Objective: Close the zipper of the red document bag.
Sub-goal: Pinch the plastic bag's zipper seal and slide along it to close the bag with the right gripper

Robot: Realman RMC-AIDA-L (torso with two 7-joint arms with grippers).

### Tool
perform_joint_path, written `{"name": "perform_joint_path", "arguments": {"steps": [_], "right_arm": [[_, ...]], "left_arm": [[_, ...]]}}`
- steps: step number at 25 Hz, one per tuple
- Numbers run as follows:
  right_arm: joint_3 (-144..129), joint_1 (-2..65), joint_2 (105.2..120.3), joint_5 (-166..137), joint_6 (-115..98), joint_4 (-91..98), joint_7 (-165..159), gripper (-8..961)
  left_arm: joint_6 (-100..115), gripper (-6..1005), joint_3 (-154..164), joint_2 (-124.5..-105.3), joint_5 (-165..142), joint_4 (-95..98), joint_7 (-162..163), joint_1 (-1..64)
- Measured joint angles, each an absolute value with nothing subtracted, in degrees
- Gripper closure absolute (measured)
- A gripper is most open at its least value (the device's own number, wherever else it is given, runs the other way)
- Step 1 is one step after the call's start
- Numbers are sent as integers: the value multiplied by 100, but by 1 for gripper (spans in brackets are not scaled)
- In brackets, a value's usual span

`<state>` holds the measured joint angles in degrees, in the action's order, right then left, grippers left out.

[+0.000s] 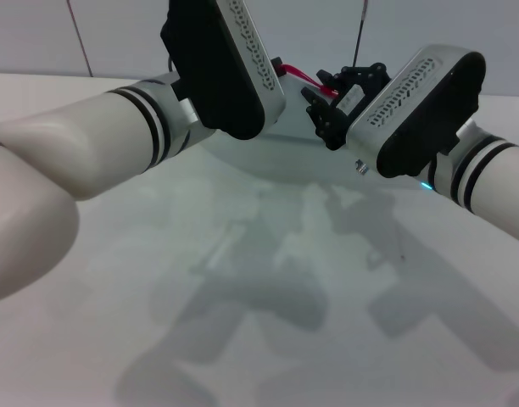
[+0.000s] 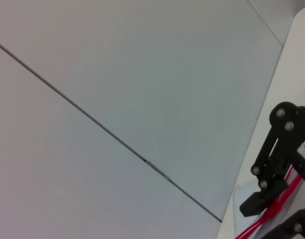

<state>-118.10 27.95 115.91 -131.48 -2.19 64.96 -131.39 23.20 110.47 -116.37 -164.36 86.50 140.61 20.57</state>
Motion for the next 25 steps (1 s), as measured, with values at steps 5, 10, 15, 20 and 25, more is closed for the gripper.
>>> {"name": "perform_joint_path", "arguments": {"steps": [5,10,15,20,25], "right_arm": [[-11802,2795,11593,-13147,-219,6512,-13147,729],[-11806,2795,11592,-13147,-219,6522,-13148,736],[-11810,2795,11593,-13148,-220,6521,-13148,740],[-11812,2795,11593,-13148,-225,6510,-13149,739],[-11813,2795,11593,-13148,-228,6498,-13149,741]], "left_arm": [[2320,961,11057,-11637,-16436,8649,14069,2070],[2313,961,11056,-11637,-16436,8648,14066,2075],[2291,961,11036,-11636,-16436,8659,14058,2055],[2260,961,11029,-11629,-16435,8678,14050,2042],[2258,962,11025,-11628,-16435,8685,14048,2039]]}}
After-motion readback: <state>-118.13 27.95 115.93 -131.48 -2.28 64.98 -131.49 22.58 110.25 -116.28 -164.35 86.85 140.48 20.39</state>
